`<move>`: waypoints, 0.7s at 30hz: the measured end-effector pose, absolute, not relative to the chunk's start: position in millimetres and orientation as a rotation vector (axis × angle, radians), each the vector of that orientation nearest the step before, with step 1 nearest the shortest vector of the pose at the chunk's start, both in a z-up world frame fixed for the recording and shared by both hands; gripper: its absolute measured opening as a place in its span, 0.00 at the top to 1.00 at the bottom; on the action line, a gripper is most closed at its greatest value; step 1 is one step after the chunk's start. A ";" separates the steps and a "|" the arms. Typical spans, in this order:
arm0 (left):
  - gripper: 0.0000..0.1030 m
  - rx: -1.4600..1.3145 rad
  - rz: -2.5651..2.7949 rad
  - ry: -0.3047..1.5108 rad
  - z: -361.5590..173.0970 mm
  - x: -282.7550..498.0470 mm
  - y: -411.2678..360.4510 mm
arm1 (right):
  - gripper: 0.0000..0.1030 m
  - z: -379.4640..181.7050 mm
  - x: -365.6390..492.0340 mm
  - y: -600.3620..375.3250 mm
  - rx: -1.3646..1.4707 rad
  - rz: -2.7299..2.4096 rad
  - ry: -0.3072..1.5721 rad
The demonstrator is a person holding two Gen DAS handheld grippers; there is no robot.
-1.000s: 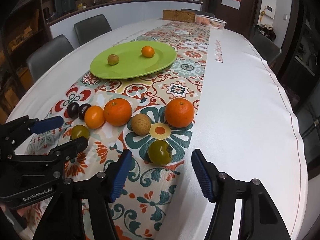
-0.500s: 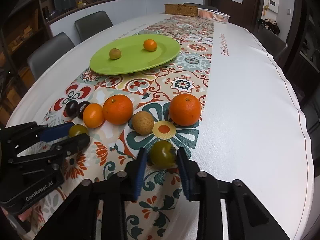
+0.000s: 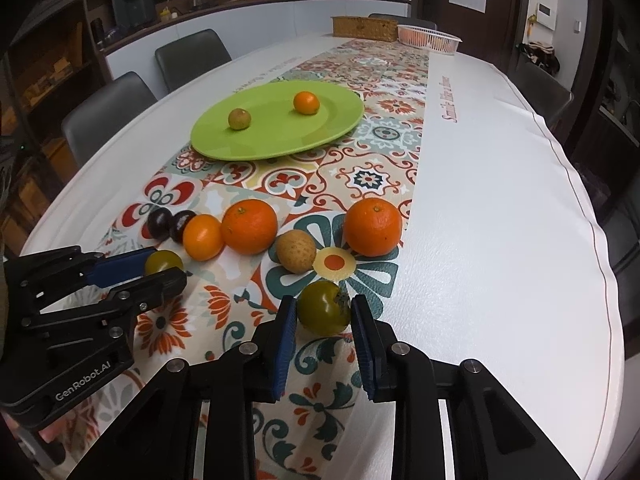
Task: Organize fruits
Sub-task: 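Grasp a green fruit with the left tool while the right tool grasps another green fruit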
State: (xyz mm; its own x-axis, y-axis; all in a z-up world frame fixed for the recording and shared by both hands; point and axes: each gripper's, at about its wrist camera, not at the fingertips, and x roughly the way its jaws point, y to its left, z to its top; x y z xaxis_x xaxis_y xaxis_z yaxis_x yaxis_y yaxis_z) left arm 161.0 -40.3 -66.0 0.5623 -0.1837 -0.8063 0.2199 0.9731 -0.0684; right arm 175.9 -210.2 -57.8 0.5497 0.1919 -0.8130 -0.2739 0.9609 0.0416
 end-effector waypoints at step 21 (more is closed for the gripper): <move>0.73 0.033 -0.226 0.879 -38.5 142.5 -37.6 | 0.63 -23.2 157.9 -211.1 -0.051 0.318 0.871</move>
State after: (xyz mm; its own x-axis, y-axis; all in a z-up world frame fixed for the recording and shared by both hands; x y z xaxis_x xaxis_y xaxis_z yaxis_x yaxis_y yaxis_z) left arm 142.5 -37.6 -38.5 0.6158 -0.1827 -0.7664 0.2097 0.9757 -0.0641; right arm 157.9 -211.1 -23.2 0.5998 0.2535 -0.7589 -0.2950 0.9517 0.0848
